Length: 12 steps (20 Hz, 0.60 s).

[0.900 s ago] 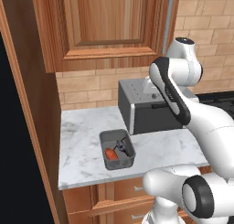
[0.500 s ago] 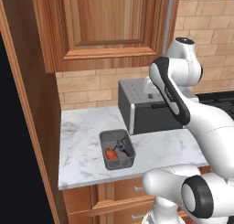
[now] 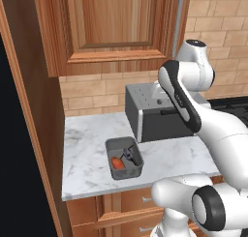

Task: Place the tupperware on the top shelf of the fridge. Make space for the tupperware among the existing items by rearranging them on the shelves if needed. Close the fridge door when finished.

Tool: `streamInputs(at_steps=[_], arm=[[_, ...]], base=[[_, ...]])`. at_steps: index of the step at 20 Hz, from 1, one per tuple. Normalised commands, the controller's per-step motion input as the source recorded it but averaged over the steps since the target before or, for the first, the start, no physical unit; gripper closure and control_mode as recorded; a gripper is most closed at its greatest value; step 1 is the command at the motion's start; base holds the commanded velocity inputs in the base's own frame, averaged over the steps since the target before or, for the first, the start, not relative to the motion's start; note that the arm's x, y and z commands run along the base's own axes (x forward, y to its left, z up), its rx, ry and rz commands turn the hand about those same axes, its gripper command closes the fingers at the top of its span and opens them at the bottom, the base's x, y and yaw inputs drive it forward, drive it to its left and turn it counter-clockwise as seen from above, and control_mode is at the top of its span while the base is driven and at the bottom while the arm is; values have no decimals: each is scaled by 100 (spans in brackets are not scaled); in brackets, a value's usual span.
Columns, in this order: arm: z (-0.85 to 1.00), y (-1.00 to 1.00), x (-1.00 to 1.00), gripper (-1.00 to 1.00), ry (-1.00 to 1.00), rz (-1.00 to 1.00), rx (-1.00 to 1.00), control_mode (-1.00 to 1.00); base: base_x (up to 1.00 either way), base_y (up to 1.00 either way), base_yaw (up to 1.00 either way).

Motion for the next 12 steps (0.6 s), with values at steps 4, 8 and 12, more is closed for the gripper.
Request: streamInputs(at_steps=[4,8,12], arm=[[0,0,0,-100,0,0,0,-100],[-27,4,3,-100,0,0,0,-100],[-95,58,1,-100,3,2,-2,-100]], base=[[0,0,0],[0,0,0],[0,0,0]])
